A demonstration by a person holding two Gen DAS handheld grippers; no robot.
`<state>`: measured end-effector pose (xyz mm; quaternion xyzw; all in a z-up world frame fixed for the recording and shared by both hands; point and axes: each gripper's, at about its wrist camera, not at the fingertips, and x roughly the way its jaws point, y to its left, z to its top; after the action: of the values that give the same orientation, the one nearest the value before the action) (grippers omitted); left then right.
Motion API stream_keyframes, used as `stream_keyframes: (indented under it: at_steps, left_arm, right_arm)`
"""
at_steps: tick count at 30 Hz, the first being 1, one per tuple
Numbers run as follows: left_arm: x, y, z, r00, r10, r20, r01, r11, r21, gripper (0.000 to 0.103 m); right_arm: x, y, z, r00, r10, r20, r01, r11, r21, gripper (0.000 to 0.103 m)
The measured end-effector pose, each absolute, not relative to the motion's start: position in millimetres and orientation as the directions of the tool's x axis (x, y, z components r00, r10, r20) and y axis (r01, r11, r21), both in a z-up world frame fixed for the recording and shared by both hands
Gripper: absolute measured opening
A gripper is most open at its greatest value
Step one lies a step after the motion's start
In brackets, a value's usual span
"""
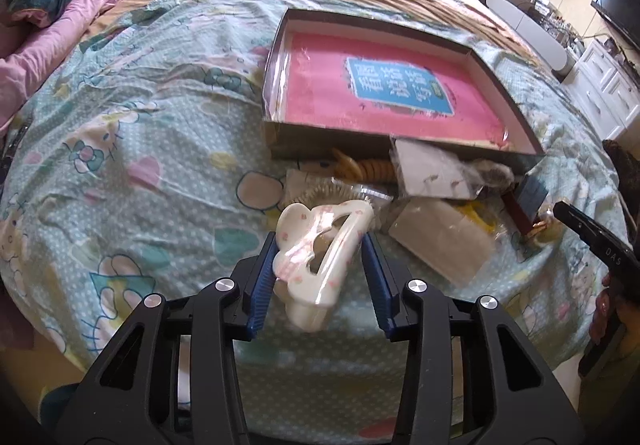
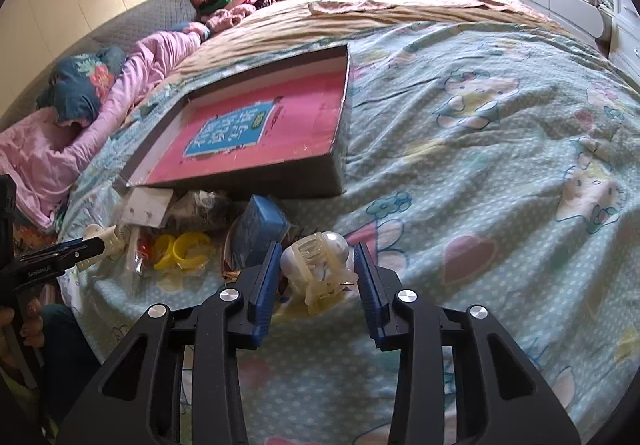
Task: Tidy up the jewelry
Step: 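Carry both clips into the pink tray and open the left tool to release the claw clip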
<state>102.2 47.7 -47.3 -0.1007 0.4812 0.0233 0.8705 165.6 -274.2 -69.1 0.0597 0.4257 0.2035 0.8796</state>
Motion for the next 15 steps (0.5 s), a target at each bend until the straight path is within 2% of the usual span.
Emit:
stream_keyframes:
  at_steps: [15]
  left_arm:
    - [122,65,1,0.652,-0.032,-0.757,-0.173,0.967,-0.189,0.033]
  right_arm:
    - [167,-288,-26,0.637,0.423,-0.644,-0.313,0.906,0.286,0.035]
